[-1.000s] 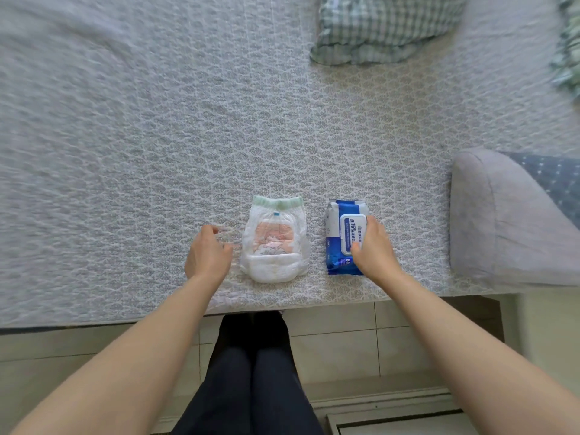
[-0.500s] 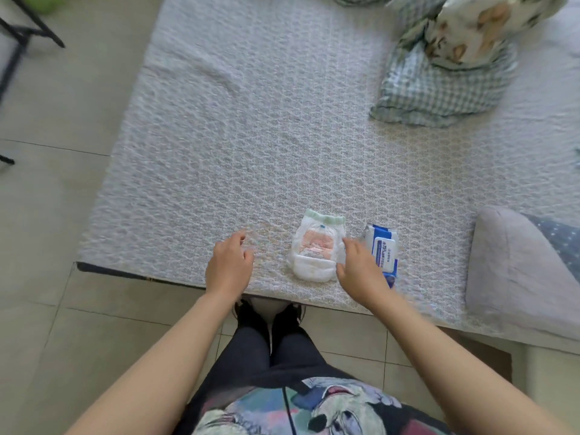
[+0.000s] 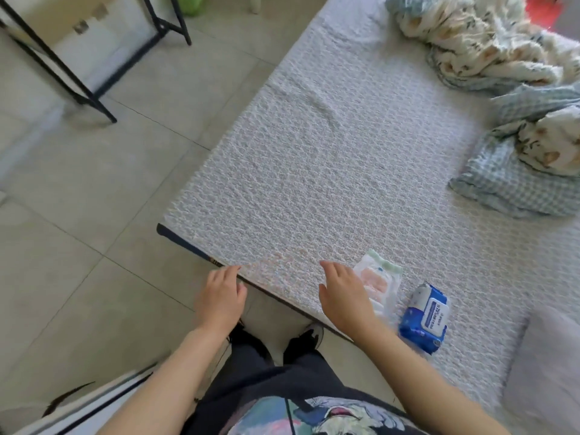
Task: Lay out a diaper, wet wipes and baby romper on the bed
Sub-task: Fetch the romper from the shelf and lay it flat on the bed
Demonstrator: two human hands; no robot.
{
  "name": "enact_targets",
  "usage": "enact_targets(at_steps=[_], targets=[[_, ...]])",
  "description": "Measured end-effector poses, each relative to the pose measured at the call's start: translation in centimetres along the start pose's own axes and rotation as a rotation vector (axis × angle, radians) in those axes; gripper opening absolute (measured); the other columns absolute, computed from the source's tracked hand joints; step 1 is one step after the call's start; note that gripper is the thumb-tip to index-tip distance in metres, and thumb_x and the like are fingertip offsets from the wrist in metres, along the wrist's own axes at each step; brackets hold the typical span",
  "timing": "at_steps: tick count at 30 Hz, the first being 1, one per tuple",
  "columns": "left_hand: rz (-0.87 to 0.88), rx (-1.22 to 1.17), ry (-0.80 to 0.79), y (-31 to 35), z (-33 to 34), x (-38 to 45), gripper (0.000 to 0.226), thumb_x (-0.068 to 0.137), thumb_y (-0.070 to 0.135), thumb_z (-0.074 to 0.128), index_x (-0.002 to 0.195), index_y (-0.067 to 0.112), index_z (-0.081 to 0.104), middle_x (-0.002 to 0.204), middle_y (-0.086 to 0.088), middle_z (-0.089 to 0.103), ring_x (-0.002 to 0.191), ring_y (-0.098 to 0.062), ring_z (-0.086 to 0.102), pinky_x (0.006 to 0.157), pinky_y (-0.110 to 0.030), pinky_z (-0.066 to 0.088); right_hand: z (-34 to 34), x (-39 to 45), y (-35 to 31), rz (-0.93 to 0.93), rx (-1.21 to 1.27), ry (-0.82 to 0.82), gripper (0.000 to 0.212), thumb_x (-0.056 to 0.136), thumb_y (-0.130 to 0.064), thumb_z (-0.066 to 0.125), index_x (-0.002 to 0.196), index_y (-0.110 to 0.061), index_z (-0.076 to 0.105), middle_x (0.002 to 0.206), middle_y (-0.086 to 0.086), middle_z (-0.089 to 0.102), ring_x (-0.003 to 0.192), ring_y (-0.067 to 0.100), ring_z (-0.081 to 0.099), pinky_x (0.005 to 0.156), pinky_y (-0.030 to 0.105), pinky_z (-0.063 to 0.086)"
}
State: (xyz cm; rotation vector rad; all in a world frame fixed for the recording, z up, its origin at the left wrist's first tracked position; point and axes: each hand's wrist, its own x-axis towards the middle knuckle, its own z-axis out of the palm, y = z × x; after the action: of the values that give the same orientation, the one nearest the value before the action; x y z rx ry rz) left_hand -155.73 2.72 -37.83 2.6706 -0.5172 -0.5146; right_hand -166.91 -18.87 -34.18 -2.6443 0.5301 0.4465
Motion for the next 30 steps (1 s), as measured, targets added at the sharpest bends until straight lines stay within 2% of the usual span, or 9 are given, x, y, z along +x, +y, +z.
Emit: enact_targets(at_steps=[4,10,16,19,24,30], targets=[[-0.022,0.063,0.060,-6.0,-4.1,-0.4,0.034,0.090,0.014,0.058,0.122,0.005,0.061,0.111,-0.008,0.068,0.106,-0.027,0.059,0.081,-0.040,0.052,1.2,2.3,-6.5,-0.056,-0.042,-0.019,0.049,0.095,-0.014,0.042,0.143,-0.008,0.035,0.141,0.008,0.046,0.132,0.029,0.037,0.109,0.036,0.028],[-0.096,0.096,0.151,-14.0,-9.6,-1.0,0.034,0.089,0.016,0.061,0.122,0.007,0.063,0.112,-0.006,0.070,0.105,-0.025,0.062,0.081,-0.037,0.054,4.0,6.3,-16.0,-0.201,-0.077,-0.110,0.049,0.096,-0.022,0.043,0.144,-0.011,0.035,0.142,0.007,0.046,0.133,0.027,0.037,0.112,0.037,0.030],[-0.198,0.097,0.196,-20.6,-13.2,-1.0,0.032,0.086,0.013,0.063,0.118,0.006,0.064,0.104,-0.007,0.071,0.096,-0.027,0.063,0.072,-0.037,0.055,5.0,10.7,-24.8,-0.350,-0.113,-0.102,0.046,0.095,-0.020,0.044,0.140,-0.012,0.040,0.136,0.005,0.051,0.129,0.025,0.042,0.106,0.035,0.034],[-0.251,0.104,0.220,-22.9,-14.7,-0.6,0.031,0.085,0.013,0.064,0.116,0.006,0.064,0.101,-0.006,0.072,0.092,-0.026,0.063,0.066,-0.036,0.055,5.3,12.9,-28.4,-0.421,-0.124,-0.117,0.046,0.095,-0.017,0.041,0.140,-0.012,0.039,0.136,0.005,0.051,0.130,0.026,0.041,0.107,0.035,0.032],[-0.330,0.087,0.242,-25.9,-16.5,1.5,0.030,0.085,0.011,0.064,0.115,0.005,0.065,0.100,-0.006,0.071,0.091,-0.027,0.063,0.067,-0.038,0.056,5.4,17.1,-32.8,-0.492,-0.141,-0.122,0.041,0.095,-0.020,0.042,0.135,-0.012,0.042,0.132,0.005,0.052,0.126,0.025,0.042,0.103,0.035,0.036],[-0.390,0.089,0.229,-28.1,-18.9,5.7,0.029,0.082,0.009,0.068,0.111,0.005,0.065,0.095,-0.005,0.071,0.087,-0.026,0.064,0.062,-0.035,0.055,4.3,22.9,-37.6,-0.558,-0.165,-0.154,0.041,0.095,-0.018,0.041,0.136,-0.011,0.043,0.133,0.005,0.051,0.127,0.024,0.041,0.106,0.032,0.032]])
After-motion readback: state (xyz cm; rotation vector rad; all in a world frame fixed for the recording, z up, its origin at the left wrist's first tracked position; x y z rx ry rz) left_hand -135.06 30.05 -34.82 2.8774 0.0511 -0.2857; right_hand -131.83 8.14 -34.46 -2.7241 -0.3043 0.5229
